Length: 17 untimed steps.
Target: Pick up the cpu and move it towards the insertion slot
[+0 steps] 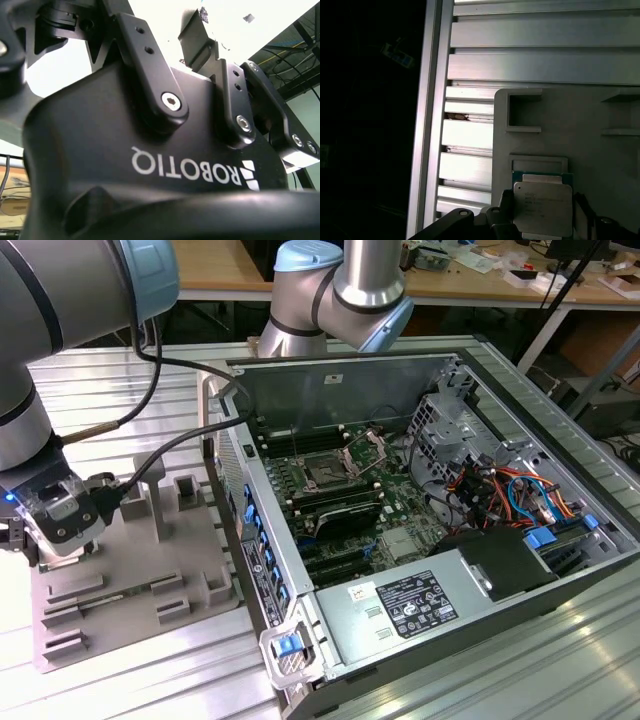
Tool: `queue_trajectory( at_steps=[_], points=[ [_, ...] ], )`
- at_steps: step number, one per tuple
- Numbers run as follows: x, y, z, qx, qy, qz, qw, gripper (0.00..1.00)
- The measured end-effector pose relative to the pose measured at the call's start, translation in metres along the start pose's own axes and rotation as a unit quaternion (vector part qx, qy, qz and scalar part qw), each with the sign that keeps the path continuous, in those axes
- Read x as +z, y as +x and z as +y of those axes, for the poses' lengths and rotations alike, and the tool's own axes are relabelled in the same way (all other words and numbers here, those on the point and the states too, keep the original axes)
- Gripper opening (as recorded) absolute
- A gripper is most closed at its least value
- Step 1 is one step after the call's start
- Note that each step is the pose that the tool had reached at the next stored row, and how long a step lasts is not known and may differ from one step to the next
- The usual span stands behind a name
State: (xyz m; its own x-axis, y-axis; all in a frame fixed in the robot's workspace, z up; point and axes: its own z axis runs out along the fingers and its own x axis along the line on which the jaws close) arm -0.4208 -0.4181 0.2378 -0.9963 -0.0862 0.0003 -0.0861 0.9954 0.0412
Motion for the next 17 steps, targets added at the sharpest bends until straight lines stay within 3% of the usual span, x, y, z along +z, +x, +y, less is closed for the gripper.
queue_trajectory(
  at_steps=[17],
  points=[
    [-0.0096,0.0000,0.0004,0.000,-0.0001,-0.0002,1.00000,0.55]
  ],
)
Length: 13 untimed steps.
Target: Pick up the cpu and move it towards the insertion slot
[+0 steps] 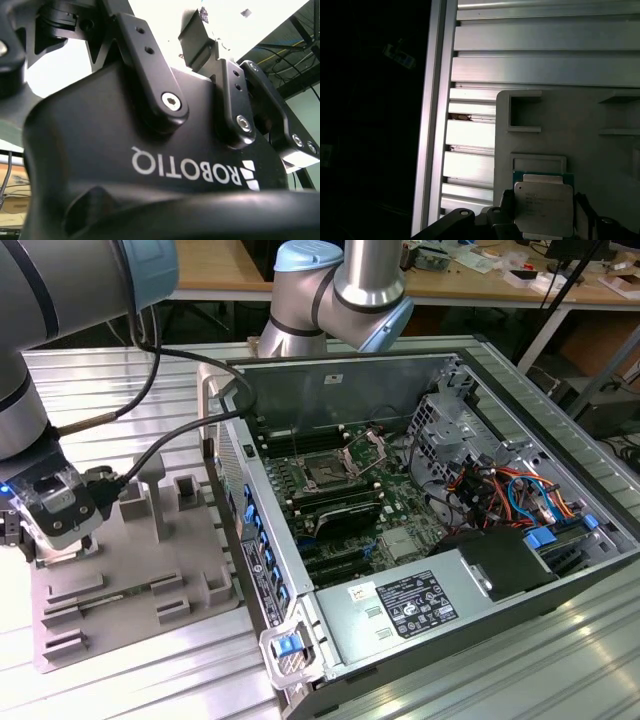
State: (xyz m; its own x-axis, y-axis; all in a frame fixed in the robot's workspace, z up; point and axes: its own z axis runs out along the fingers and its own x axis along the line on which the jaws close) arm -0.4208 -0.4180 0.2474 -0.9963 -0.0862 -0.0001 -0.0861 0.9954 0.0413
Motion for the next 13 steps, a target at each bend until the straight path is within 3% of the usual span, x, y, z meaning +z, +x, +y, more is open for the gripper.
queue_trajectory(
  at_steps=[13],
  points=[
    [-0.0065,-0.0003,0.0002,0.000,0.0001,0.0002,1.00000,0.55]
  ],
)
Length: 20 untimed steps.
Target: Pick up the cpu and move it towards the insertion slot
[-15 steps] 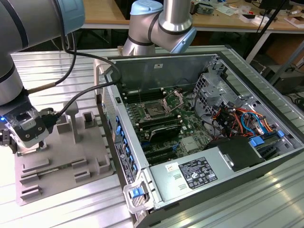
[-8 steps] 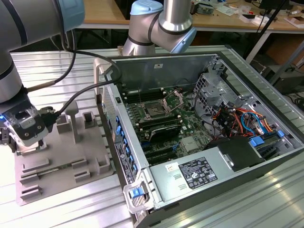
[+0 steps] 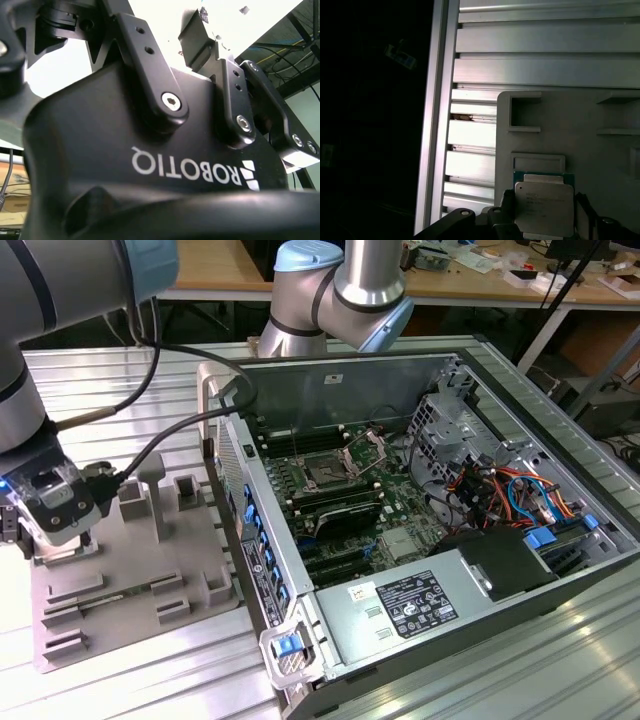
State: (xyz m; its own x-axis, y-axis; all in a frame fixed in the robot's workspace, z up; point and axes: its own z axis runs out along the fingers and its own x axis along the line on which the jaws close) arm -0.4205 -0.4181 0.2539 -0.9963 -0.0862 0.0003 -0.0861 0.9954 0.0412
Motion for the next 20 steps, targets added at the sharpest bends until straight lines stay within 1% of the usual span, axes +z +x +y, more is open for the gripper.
queue_trajectory(
  at_steps=[13,20],
  points=[
    [-0.0079,-0.0002,0.0003,0.000,0.0000,0.0000,1.00000,0.55],
    [-0.0098,-0.0002,0.0004,0.000,0.0000,0.0000,1.00000,0.55]
  ],
)
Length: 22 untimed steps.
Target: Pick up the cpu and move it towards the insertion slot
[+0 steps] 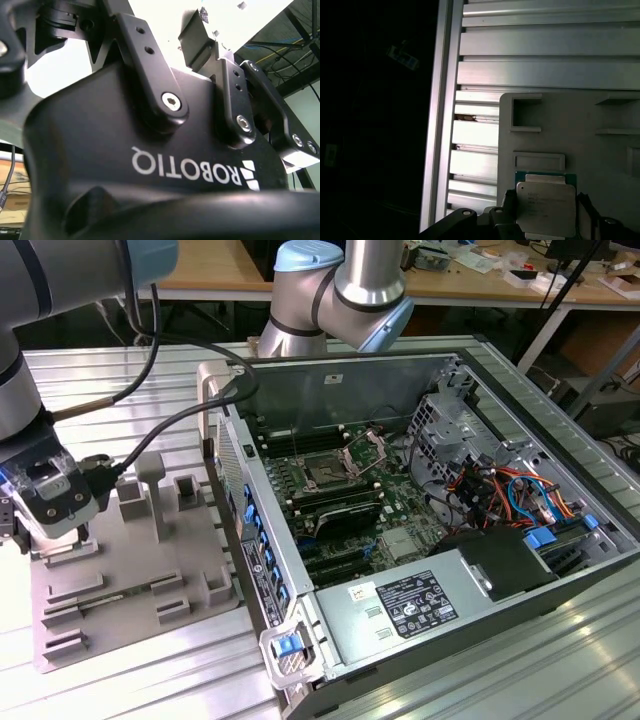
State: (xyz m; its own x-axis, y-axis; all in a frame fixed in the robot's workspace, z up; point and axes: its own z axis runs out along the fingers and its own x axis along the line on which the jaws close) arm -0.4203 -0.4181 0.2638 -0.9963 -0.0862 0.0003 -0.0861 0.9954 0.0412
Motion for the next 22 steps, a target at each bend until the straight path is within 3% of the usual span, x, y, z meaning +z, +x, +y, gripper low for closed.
queue_trajectory(
  at_steps=[22],
  points=[
    [-0.0057,0.0000,0.0002,0.000,0.0000,0.0000,1.00000,0.55]
  ],
)
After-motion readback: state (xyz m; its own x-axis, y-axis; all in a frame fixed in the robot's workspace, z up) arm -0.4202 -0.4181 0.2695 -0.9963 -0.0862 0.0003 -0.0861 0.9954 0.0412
